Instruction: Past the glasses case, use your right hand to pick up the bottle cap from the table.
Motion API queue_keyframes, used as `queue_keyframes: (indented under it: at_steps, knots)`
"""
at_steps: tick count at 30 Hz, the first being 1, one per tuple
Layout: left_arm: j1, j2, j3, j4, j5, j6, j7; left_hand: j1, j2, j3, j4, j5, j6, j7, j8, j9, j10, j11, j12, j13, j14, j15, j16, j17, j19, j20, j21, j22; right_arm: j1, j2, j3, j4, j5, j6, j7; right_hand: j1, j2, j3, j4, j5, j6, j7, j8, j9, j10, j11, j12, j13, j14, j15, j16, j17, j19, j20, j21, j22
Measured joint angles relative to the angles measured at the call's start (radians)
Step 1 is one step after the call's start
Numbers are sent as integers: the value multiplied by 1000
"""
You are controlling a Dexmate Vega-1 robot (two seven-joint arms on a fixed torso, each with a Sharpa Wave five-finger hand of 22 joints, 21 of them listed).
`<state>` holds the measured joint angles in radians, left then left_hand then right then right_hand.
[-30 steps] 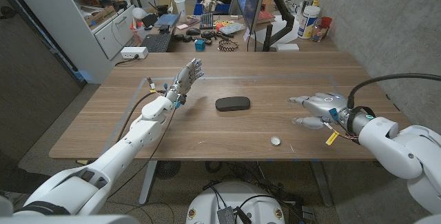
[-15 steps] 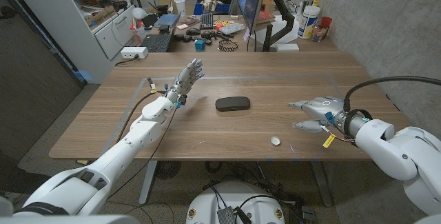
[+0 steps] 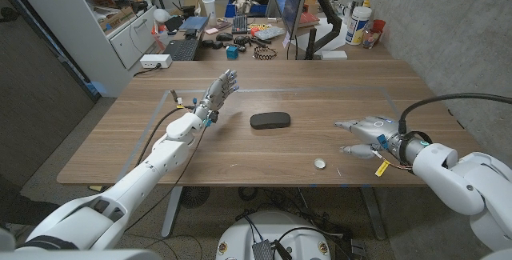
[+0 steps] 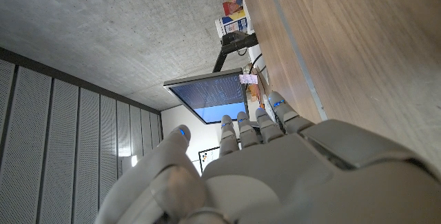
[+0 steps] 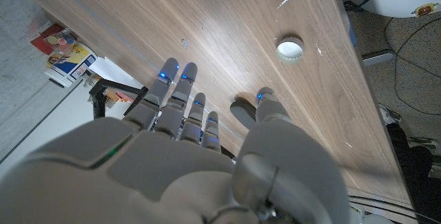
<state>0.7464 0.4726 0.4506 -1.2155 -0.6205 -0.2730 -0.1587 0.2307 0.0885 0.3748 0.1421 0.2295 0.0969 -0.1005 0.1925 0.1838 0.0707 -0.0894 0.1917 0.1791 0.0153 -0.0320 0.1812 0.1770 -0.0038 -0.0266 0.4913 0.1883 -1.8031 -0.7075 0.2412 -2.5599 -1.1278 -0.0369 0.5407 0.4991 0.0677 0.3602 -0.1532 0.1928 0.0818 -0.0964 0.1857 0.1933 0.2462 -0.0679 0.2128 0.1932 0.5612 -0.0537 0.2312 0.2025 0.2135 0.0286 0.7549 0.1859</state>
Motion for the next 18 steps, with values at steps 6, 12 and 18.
queue_keyframes:
  at_steps: [6,12,18]
  knots:
    - [2,1,3,-4,3,4,2,0,0,0,0,0,4,-4,0,0,0,0,0,0,0,0,0,0,0,0,0,0,-5,-5,-5,6,-4,4,-10,6,-6,-1,-1,0,1,-1,0,0,0,0,0,0,1,1,0,5,7,-7,0,0]
    - [2,1,5,-6,4,6,2,0,0,0,0,0,4,-4,0,0,0,0,0,0,0,0,0,0,0,0,0,0,-3,-14,-21,12,-7,4,-10,6,-6,-2,-1,0,4,-4,0,0,0,0,0,0,11,0,0,9,8,-7,0,0]
    - [3,2,5,-7,4,6,0,0,0,0,0,0,4,-3,0,0,0,0,0,0,0,0,0,0,0,0,0,0,3,-23,-39,15,-17,-7,-9,6,-6,-6,3,0,4,-4,0,0,0,0,0,0,11,0,0,9,13,-2,0,0]
